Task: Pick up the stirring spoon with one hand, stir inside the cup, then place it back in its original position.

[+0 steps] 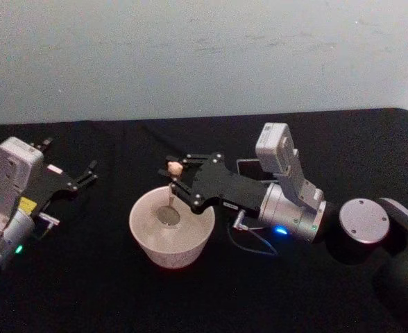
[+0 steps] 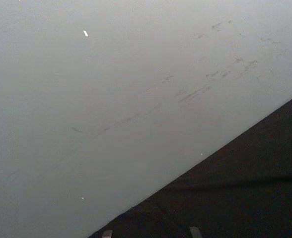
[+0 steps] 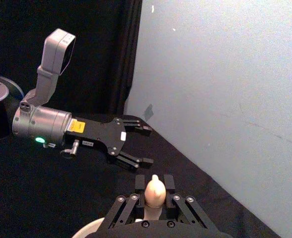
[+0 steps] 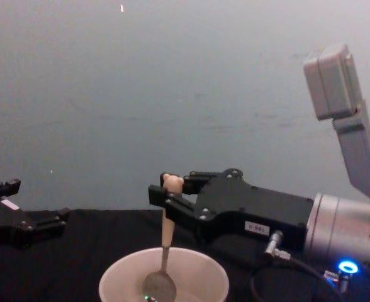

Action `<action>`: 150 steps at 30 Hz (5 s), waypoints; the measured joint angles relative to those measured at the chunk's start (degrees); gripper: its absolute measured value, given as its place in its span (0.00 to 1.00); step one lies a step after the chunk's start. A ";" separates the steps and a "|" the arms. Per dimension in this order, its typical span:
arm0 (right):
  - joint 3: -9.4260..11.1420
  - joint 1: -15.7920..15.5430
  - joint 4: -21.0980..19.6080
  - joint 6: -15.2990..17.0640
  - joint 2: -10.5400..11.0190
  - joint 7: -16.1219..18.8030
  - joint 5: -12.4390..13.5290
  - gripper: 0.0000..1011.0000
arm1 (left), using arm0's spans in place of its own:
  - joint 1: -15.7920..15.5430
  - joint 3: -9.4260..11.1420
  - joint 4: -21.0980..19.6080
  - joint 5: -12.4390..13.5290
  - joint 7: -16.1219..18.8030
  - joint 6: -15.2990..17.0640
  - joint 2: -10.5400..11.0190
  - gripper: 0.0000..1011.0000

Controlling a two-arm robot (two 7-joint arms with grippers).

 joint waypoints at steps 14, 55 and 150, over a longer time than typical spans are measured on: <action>-0.02 0.18 1.85 -0.88 -0.94 -0.05 -1.84 0.21 | 0.00 0.00 0.00 0.00 0.00 0.00 0.00 0.99; -0.06 -4.72 -6.42 1.24 3.13 2.05 1.06 0.21 | 0.00 0.00 0.00 0.00 0.00 0.00 0.00 0.99; 2.99 -2.79 -2.32 3.26 1.08 -3.32 -2.01 0.21 | 0.00 0.00 0.00 0.00 0.00 0.00 0.00 0.99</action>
